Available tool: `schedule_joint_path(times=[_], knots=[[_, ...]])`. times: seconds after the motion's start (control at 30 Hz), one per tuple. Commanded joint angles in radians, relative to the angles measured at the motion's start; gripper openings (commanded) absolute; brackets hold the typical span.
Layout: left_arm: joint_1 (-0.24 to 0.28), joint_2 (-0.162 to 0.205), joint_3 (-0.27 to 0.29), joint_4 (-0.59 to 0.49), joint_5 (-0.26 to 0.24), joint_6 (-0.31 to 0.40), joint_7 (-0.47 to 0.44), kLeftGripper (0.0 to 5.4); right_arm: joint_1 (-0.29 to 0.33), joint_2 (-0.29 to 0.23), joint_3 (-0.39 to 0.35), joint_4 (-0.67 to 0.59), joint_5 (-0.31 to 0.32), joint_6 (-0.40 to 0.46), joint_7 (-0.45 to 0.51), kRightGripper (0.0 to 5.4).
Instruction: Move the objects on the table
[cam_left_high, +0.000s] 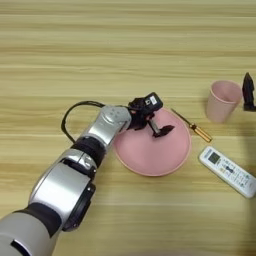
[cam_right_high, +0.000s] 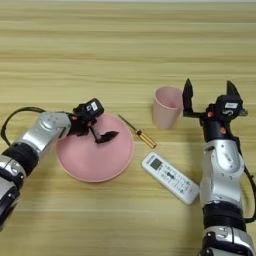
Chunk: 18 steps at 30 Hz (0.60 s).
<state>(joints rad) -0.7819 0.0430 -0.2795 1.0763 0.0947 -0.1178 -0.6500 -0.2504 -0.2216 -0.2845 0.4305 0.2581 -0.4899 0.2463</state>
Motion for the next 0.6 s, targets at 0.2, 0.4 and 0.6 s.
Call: schedule_joint_path(times=[0.2,0.4,0.6], knots=[[0.049,0.013,0.072,-0.236,-0.083,-0.017,-0.107,5.39,-0.008,0.004,0.001,-0.006,-0.003,-0.001,-0.005,5.4],[0.219,0.085,0.195,-0.723,-0.216,0.006,-0.078,5.39,-0.007,-0.002,-0.001,-0.007,0.0,0.001,-0.001,5.4],[0.316,0.112,0.322,-0.796,-0.186,-0.114,0.149,5.39,-0.009,-0.009,-0.005,0.0,0.003,0.001,0.007,5.4]])
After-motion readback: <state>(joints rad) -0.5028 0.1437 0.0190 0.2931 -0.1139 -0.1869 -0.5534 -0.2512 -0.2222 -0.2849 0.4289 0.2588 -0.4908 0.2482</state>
